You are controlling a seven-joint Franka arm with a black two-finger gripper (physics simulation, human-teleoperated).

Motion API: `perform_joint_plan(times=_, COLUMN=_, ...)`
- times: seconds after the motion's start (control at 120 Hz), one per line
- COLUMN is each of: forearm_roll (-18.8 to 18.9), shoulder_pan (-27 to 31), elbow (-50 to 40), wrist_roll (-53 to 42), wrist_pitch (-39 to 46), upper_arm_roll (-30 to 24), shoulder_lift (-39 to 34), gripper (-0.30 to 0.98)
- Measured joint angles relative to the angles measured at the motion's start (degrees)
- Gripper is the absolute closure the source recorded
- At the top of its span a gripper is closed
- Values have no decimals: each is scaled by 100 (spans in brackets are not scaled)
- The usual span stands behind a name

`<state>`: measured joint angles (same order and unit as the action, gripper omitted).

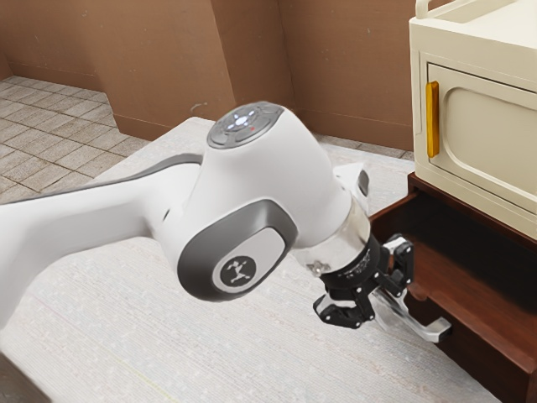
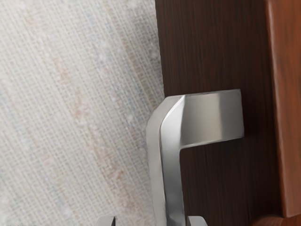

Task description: Pull the drawer handle with one arm to open the drawer

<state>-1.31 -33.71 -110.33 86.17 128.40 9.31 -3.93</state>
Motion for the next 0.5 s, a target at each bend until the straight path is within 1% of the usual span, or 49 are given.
perform_joint_plan(times=0.5, forearm_roll=200, shoulder_pan=-7, elbow=-544, wrist_roll=163, wrist_pitch=126, upper_arm_roll=2, shoulder_lift=-424, gripper=56)
